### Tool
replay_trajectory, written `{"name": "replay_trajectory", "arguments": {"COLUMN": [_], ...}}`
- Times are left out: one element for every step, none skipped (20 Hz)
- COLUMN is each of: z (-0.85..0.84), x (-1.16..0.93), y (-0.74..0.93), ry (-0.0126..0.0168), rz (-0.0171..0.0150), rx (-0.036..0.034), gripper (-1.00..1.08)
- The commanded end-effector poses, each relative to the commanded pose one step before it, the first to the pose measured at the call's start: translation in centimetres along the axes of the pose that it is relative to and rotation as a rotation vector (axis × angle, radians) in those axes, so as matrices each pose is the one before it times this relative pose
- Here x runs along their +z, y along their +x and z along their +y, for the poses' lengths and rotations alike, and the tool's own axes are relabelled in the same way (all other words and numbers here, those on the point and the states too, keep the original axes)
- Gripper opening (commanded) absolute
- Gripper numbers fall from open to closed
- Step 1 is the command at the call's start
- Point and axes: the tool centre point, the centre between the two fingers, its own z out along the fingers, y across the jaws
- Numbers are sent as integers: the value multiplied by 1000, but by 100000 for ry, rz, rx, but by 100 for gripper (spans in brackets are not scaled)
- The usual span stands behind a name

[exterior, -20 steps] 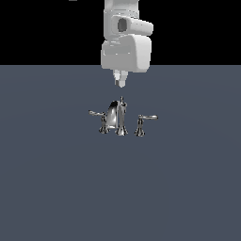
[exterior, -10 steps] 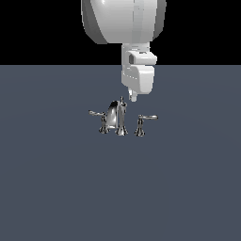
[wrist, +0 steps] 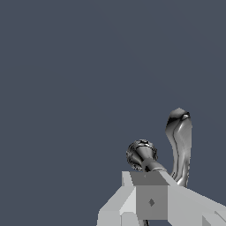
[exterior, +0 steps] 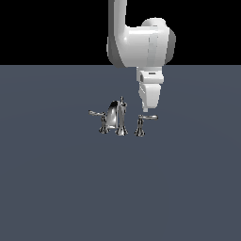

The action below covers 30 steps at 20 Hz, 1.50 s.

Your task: Turn on the faucet by rotating a designated handle.

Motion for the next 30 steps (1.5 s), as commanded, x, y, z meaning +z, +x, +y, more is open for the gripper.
{"name": "replay_trajectory", "arguments": {"z": [-594,-182,-163,-143,-123,-103,-82,-61,-40,-18,-2,0,0,0,23,269,271,273,275,277,279,281,287,286,288,290,292,294,296,298], "x": [953,313,279,244,208,173,136,99,63,26,1,0,0,0,2,1,1,1,1,1,1,1,-9,1,1,1,1,1,1,1], "y": [1165,376,336,296,255,214,174,132,91,48,11,0,0,0,10,110,111,112,113,114,115,116,144,118,119,120,121,122,123,125], "ry": [186,26,24,21,18,15,12,9,5,1,-1,0,0,0,-36,0,0,0,0,0,0,0,18,0,0,0,0,0,0,0], "rz": [192,37,30,23,15,6,-4,-14,-24,-32,-20,0,0,0,14,0,0,0,0,0,0,0,-22,0,0,0,0,0,0,0], "rx": [5027,1603,1433,1262,1088,913,739,561,384,205,45,0,0,0,-57,0,0,0,0,0,0,0,40,0,0,0,0,0,0,0], "gripper": [-100,-100,-100,-100,-100,-100,-100,-100,-100,-100,-100,-100,-100,-100,-100,-100,-100,-100,-100,-100,-100,-100,-100,-100,-100,-100,-100,-100,-100,-100]}}
